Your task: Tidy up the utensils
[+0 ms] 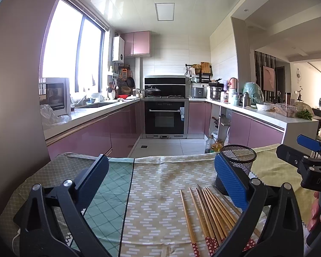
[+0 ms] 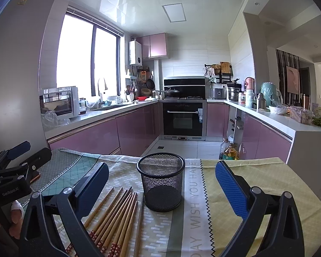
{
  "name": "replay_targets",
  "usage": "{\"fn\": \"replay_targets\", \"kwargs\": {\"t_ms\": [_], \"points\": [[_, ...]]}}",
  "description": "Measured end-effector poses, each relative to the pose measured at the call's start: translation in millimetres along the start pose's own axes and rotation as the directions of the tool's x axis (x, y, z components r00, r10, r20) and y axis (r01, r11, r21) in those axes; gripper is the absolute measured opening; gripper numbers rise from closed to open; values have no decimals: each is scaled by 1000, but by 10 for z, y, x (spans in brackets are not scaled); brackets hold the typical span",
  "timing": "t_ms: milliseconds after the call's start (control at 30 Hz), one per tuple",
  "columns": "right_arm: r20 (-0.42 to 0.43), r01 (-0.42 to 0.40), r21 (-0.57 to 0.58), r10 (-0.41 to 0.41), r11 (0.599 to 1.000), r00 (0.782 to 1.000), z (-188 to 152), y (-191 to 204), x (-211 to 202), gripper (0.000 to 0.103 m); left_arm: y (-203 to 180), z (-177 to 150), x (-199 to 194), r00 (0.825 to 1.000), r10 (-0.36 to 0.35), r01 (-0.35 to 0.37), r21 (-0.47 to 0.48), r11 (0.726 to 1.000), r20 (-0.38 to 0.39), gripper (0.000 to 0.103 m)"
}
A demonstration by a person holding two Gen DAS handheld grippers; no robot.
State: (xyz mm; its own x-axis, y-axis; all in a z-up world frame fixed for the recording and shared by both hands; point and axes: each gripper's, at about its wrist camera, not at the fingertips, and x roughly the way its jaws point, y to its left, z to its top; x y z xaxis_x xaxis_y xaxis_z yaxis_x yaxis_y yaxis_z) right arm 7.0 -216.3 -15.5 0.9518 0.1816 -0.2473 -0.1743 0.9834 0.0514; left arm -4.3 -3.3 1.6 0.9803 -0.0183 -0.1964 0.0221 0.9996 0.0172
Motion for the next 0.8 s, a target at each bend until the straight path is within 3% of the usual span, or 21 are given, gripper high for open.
{"fn": "replay_targets", "kwargs": {"t_ms": [800], "points": [[2, 1, 4, -1, 1000, 1000, -4, 17, 17, 96, -30, -8, 19, 1000, -7, 7, -2, 1000, 13, 97]]}}
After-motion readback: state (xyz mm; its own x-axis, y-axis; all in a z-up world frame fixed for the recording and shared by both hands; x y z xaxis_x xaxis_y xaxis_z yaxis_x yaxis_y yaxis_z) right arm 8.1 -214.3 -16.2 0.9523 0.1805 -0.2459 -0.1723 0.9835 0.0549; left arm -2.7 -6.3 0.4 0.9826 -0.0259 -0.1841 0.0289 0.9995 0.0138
